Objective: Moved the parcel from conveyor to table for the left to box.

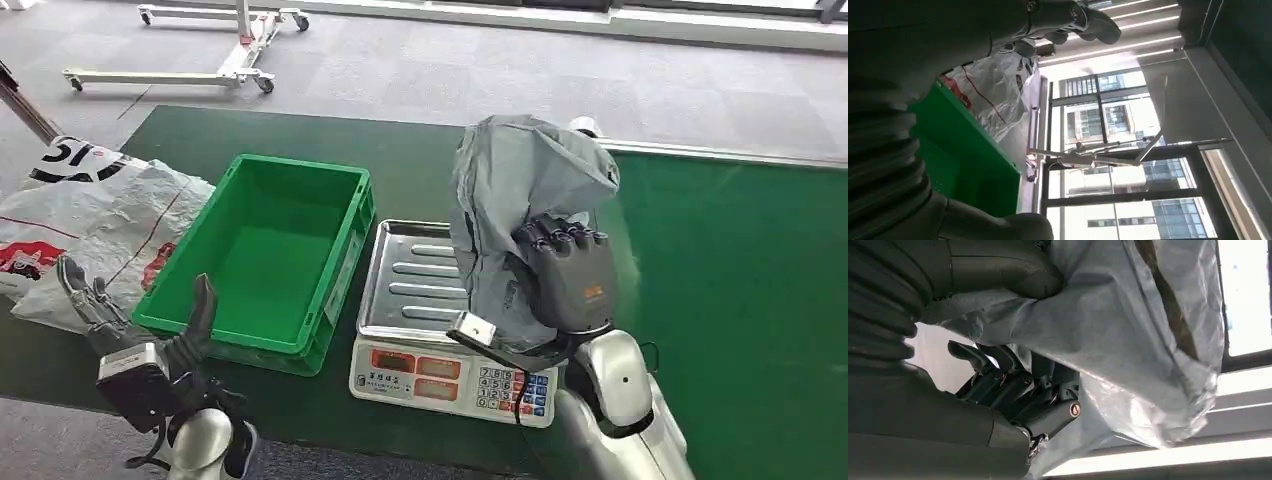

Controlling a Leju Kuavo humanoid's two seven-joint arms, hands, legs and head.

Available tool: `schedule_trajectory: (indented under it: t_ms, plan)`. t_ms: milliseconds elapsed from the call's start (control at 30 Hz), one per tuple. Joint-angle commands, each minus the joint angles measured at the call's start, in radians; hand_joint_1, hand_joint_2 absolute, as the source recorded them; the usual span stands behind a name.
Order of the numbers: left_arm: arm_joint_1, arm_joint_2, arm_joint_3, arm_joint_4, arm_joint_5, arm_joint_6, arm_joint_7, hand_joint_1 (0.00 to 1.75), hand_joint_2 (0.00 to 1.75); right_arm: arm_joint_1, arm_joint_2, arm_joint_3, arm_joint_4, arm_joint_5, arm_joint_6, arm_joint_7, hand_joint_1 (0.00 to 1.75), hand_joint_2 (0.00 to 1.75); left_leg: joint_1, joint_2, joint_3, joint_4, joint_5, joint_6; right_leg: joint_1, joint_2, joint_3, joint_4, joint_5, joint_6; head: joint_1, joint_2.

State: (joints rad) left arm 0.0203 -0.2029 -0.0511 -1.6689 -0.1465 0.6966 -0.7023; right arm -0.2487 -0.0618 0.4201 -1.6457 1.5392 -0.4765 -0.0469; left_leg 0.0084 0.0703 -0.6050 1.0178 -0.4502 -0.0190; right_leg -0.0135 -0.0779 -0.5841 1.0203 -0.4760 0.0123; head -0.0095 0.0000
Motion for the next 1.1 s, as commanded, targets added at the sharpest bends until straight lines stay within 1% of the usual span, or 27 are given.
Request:
schedule_trajectory:
  t_ms: [33, 100, 133, 200, 233, 267, 300, 333, 367, 400, 467, 500, 533, 567, 600, 633, 667, 700, 733, 800, 867, 900, 1000, 1033, 1067, 1100]
  plan:
    - [-0.02, 0.001, -0.01, 0.061, -0.013, 0.002, 0.004, 0.0, 1.75, -0.087, 0.019, 0.077, 0.094, -0.042, -0.032, 0.015, 1.75, 1.75, 0.0, -0.001, 0.002, -0.001, 0.0, 0.001, -0.001, 0.009, 0.001, -0.002, 0.002, 0.0, 0.0, 0.0]
    - [-0.02, -0.001, -0.008, 0.062, -0.021, 0.002, 0.004, 0.0, 1.75, -0.095, 0.022, 0.075, 0.104, -0.049, -0.033, 0.019, 1.75, 1.75, 0.0, -0.001, 0.0, 0.0, 0.0, 0.001, -0.001, 0.005, 0.0, 0.0, 0.001, 0.0, 0.0, 0.0]
    - [-0.02, -0.001, -0.008, 0.062, -0.021, 0.002, 0.004, 0.0, 1.75, -0.095, 0.022, 0.075, 0.104, -0.049, -0.033, 0.019, 1.75, 1.75, 0.0, -0.002, 0.002, -0.002, 0.0, 0.001, -0.001, 0.008, 0.001, -0.002, 0.001, 0.0, 0.0, 0.0]
    - [-0.029, 0.0, -0.012, 0.071, -0.025, 0.002, 0.004, 0.0, 1.75, -0.116, 0.03, 0.061, 0.145, -0.127, -0.013, 0.017, 1.75, 1.75, 0.0, -0.002, 0.001, -0.001, 0.0, 0.001, -0.001, 0.005, 0.001, -0.001, 0.001, 0.0, 0.0, 0.0]
    - [-0.033, 0.002, -0.017, 0.076, -0.025, 0.002, 0.004, 0.0, 1.75, -0.133, 0.033, 0.056, 0.18, -0.162, 0.009, 0.004, 1.75, 1.75, 0.001, -0.003, 0.002, -0.001, 0.0, 0.001, 0.0, 0.008, 0.002, -0.003, 0.002, 0.0, 0.0, 0.0]
    - [-0.038, 0.006, -0.023, 0.083, -0.026, 0.002, 0.004, 0.0, 1.75, -0.148, 0.04, 0.059, 0.213, -0.257, 0.036, -0.05, 1.75, 1.75, 0.0, -0.002, 0.001, -0.001, 0.0, 0.001, -0.001, 0.006, 0.001, -0.001, 0.001, 0.0, 0.0, 0.0]
    - [-0.048, 0.011, -0.03, 0.097, -0.035, 0.002, 0.004, 0.0, 1.75, -0.163, 0.041, 0.062, 0.242, -0.389, 0.096, -0.134, 1.75, 1.75, 0.0, -0.003, 0.002, -0.002, 0.001, 0.001, -0.001, 0.009, 0.002, -0.002, 0.002, -0.001, 0.0, 0.0]
    - [-0.062, 0.01, -0.031, 0.112, -0.039, 0.002, 0.004, 0.0, 1.75, -0.174, 0.044, 0.058, 0.279, -0.463, 0.135, -0.186, 1.75, 1.75, 0.0, -0.002, 0.002, -0.001, 0.001, 0.001, -0.001, 0.007, 0.001, -0.002, 0.002, -0.001, 0.0, 0.0]
    - [-0.063, 0.007, -0.027, 0.111, -0.043, 0.002, 0.004, 0.0, 1.75, -0.181, 0.051, 0.055, 0.31, -0.436, 0.117, -0.174, 1.75, 1.75, 0.0, -0.002, 0.001, -0.001, 0.001, 0.0, -0.001, 0.005, 0.002, -0.001, 0.001, 0.0, 0.0, 0.0]
    - [-0.059, 0.004, -0.025, 0.107, -0.044, 0.002, 0.004, 0.0, 1.75, -0.184, 0.057, 0.056, 0.332, -0.416, 0.105, -0.167, 1.75, 1.75, 0.0, -0.004, 0.002, -0.002, 0.002, 0.001, -0.001, 0.008, 0.002, -0.003, 0.003, -0.001, 0.0, 0.0]
    - [-0.051, 0.006, -0.027, 0.097, -0.043, 0.002, 0.004, 0.0, 1.75, -0.181, 0.065, 0.056, 0.358, -0.412, 0.094, -0.162, 1.75, 1.75, 0.0, -0.002, 0.002, -0.001, 0.001, 0.0, -0.001, 0.005, 0.001, -0.001, 0.002, -0.001, 0.0, 0.0]
    - [-0.049, 0.006, -0.026, 0.097, -0.047, 0.002, 0.004, 0.0, 1.75, -0.178, 0.067, 0.053, 0.367, -0.398, 0.069, -0.154, 0.17, 1.75, 0.0, -0.004, 0.003, -0.002, 0.001, 0.001, -0.001, 0.007, 0.002, -0.002, 0.002, -0.001, 0.0, 0.0]
    - [-0.046, 0.004, -0.023, 0.096, -0.046, 0.002, 0.004, 0.0, 1.75, -0.17, 0.073, 0.046, 0.37, -0.37, 0.027, -0.134, 0.0, 1.75, 0.0, -0.002, 0.002, -0.001, 0.001, 0.0, -0.001, 0.004, 0.002, -0.001, 0.001, -0.001, 0.0, 0.0]
    - [-0.046, 0.007, -0.026, 0.095, -0.046, 0.002, 0.004, 0.0, 1.75, -0.172, 0.073, 0.048, 0.377, -0.37, 0.029, -0.133, 0.0, 1.75, 0.0, -0.003, 0.003, -0.002, 0.001, 0.001, -0.001, 0.007, 0.003, -0.002, 0.002, -0.001, 0.0, 0.0]
    - [-0.05, 0.011, -0.033, 0.096, -0.041, 0.002, 0.004, 0.0, 1.75, -0.165, 0.07, 0.042, 0.368, -0.384, 0.024, -0.135, 0.0, 1.75, 0.001, -0.002, 0.002, -0.001, 0.0, 0.001, 0.0, 0.005, 0.002, -0.002, 0.002, -0.001, 0.0, 0.0]
    - [-0.054, 0.013, -0.034, 0.098, -0.04, 0.002, 0.004, 0.0, 1.75, -0.161, 0.065, 0.04, 0.359, -0.389, 0.024, -0.135, 0.0, 0.0, 0.0, -0.003, 0.002, -0.002, 0.001, 0.001, -0.001, 0.006, 0.002, -0.002, 0.002, -0.001, 0.0, 0.0]
    - [-0.059, 0.016, -0.038, 0.102, -0.038, 0.002, 0.004, 0.0, 1.75, -0.157, 0.062, 0.033, 0.352, -0.397, 0.023, -0.132, 0.0, 0.0, 0.0, -0.003, 0.001, -0.001, 0.0, 0.001, -0.001, 0.004, 0.002, -0.001, 0.001, 0.0, 0.0, 0.0]
    - [-0.065, 0.018, -0.041, 0.108, -0.038, 0.002, 0.004, 0.0, 1.75, -0.152, 0.058, 0.027, 0.345, -0.404, 0.023, -0.13, 0.0, 0.0, 0.0, -0.005, 0.002, -0.002, 0.001, 0.001, 0.0, 0.006, 0.003, -0.003, 0.002, -0.001, 0.0, 0.0]
    - [-0.073, 0.023, -0.047, 0.115, -0.035, 0.002, 0.004, 0.0, 1.75, -0.144, 0.051, 0.019, 0.334, -0.422, 0.031, -0.134, 0.0, 0.0, 0.0, -0.004, 0.001, -0.001, 0.001, 0.001, 0.0, 0.003, 0.001, -0.001, 0.001, 0.0, 0.0, 0.0]
    - [-0.08, 0.024, -0.05, 0.122, -0.038, 0.002, 0.004, 0.0, 1.75, -0.126, 0.039, 0.007, 0.317, -0.434, 0.031, -0.134, 0.0, 0.0, 0.0, -0.008, 0.002, -0.002, 0.001, 0.001, -0.001, 0.005, 0.003, -0.003, 0.002, -0.001, 0.0, 0.0]
    - [-0.081, 0.023, -0.051, 0.123, -0.039, 0.002, 0.004, 0.0, 1.75, -0.117, 0.032, 0.003, 0.315, -0.439, 0.029, -0.137, 0.0, 0.0, 0.0, -0.005, 0.001, -0.001, 0.001, 0.001, -0.001, 0.002, 0.001, -0.001, 0.001, 0.0, 0.0, 0.0]
    - [-0.08, 0.022, -0.051, 0.122, -0.04, 0.002, 0.004, 0.0, 1.75, -0.112, 0.028, -0.002, 0.312, -0.445, 0.032, -0.139, 0.0, 0.0, 0.0, -0.008, 0.002, -0.002, 0.002, 0.001, -0.001, 0.005, 0.002, -0.003, 0.002, -0.001, 0.0, 0.0]
    - [-0.069, 0.017, -0.048, 0.116, -0.056, 0.002, 0.004, 0.0, 1.75, -0.094, 0.02, -0.019, 0.311, -0.461, 0.029, -0.134, 0.0, 0.0, 0.0, -0.006, 0.001, -0.001, 0.001, 0.001, 0.0, 0.002, 0.002, -0.003, 0.001, -0.001, 0.0, 0.0]
    - [-0.068, 0.017, -0.048, 0.115, -0.056, 0.002, 0.004, 0.0, 1.75, -0.093, 0.019, -0.021, 0.312, -0.463, 0.029, -0.135, 0.0, 0.0, 0.0, -0.008, 0.002, -0.002, 0.002, 0.001, -0.001, 0.004, 0.002, -0.003, 0.002, -0.001, 0.0, 0.0]
    - [-0.066, 0.017, -0.047, 0.113, -0.057, 0.002, 0.004, 0.0, 1.75, -0.088, 0.015, -0.024, 0.312, -0.472, 0.029, -0.138, 0.0, 0.0, 0.0, -0.006, 0.001, -0.001, 0.001, 0.001, -0.001, 0.003, 0.002, -0.002, 0.001, 0.0, 0.0, 0.0]
    - [-0.063, 0.016, -0.045, 0.111, -0.059, 0.002, 0.004, 0.0, 1.75, -0.082, 0.015, -0.03, 0.31, -0.498, 0.035, -0.145, 0.0, 0.0, 0.0, -0.008, 0.002, -0.003, 0.001, 0.001, -0.001, 0.004, 0.003, -0.004, 0.002, -0.001, 0.0, 0.0]
